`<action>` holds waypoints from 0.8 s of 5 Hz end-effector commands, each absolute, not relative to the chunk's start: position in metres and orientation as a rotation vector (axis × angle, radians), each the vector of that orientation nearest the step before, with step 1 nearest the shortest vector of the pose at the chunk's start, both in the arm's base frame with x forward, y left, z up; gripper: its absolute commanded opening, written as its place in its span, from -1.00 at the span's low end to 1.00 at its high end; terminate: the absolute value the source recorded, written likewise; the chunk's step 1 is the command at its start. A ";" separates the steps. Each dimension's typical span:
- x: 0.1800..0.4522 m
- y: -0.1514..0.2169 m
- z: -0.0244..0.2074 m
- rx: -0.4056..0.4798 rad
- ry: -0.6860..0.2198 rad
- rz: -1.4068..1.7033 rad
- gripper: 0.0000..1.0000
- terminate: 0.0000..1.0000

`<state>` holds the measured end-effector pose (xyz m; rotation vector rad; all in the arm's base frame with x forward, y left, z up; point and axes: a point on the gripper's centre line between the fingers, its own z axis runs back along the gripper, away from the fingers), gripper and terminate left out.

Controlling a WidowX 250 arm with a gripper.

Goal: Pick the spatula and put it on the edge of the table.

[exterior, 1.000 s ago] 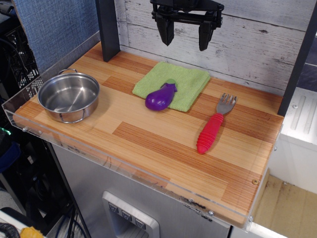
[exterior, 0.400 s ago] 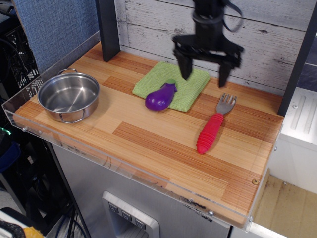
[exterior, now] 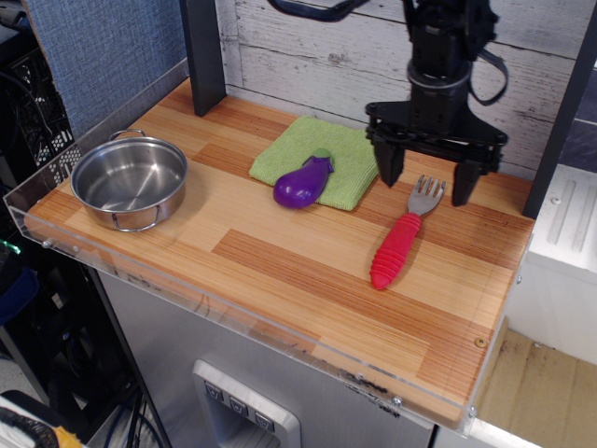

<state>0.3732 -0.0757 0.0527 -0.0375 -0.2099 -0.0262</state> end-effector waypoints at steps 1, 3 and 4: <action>0.373 -0.078 0.052 -0.010 -0.167 -0.014 1.00 -1.00; 0.365 -0.084 0.024 0.037 -0.039 -0.010 1.00 -1.00; 0.364 -0.084 0.022 0.039 -0.030 -0.011 1.00 -1.00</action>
